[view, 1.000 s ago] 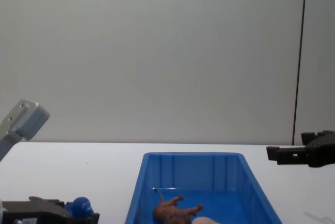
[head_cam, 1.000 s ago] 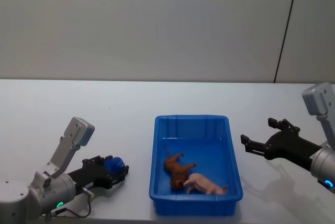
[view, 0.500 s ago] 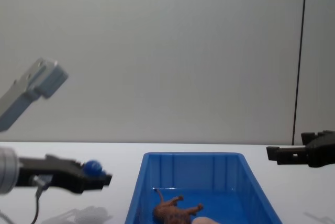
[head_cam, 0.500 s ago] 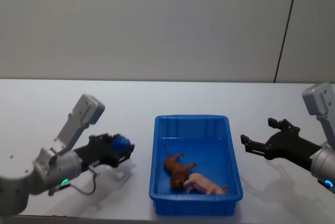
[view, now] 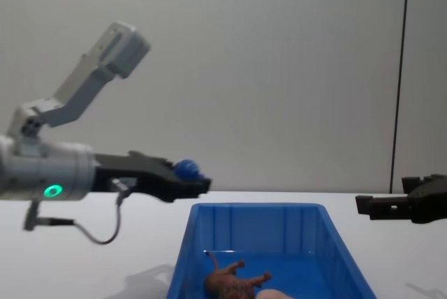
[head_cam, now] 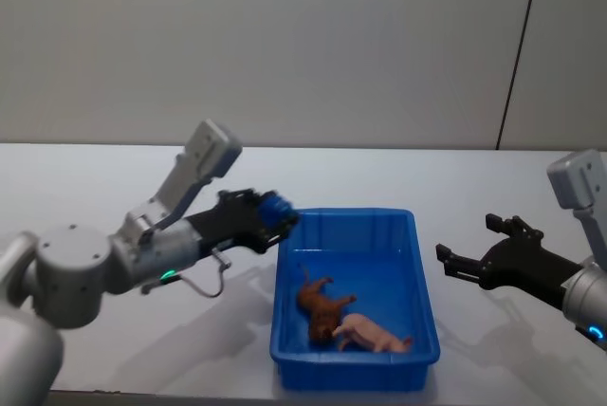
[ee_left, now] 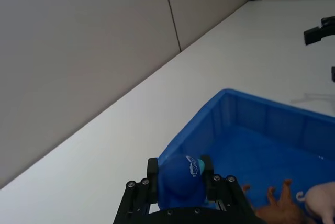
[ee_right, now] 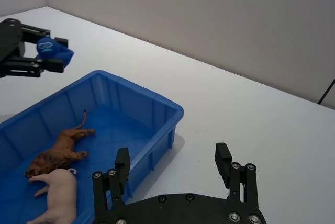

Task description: Pick up the two dolls from the table and place them into the box.

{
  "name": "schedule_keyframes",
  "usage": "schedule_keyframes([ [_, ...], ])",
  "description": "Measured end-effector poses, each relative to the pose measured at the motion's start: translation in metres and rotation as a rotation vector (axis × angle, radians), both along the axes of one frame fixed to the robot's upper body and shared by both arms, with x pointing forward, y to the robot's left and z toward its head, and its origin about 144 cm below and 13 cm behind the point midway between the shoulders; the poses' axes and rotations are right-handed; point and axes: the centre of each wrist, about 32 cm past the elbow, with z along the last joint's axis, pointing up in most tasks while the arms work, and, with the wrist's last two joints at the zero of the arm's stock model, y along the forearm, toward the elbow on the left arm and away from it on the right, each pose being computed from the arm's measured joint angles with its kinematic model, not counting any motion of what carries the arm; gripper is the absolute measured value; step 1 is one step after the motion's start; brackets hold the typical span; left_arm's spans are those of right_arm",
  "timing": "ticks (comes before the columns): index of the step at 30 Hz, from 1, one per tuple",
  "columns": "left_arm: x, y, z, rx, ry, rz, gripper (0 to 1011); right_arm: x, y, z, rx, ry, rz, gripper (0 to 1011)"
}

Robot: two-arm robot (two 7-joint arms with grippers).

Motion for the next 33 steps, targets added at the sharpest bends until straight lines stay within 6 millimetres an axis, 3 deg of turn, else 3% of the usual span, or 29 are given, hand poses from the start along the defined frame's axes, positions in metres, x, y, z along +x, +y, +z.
schedule_keyframes([
  [3, 0.007, -0.006, 0.002, -0.006, -0.011, -0.029, 566, 0.000, 0.000, 0.000, 0.000, 0.000, 0.000, 1001],
  [7, 0.016, -0.014, 0.003, -0.015, -0.020, -0.065, 632, 0.000, 0.000, 0.000, 0.000, 0.000, 0.000, 1001],
  [10, 0.029, -0.026, 0.004, -0.029, -0.030, -0.116, 788, 0.000, 0.000, 0.000, 0.000, 0.000, 0.000, 1001],
  [17, 0.040, -0.039, 0.005, -0.043, -0.043, -0.162, 973, 0.000, 0.000, 0.000, 0.000, 0.000, 0.000, 1001],
  [33, 0.037, -0.051, 0.009, -0.071, -0.098, -0.180, 1001, 0.000, 0.000, 0.000, 0.000, 0.000, 0.000, 1001],
])
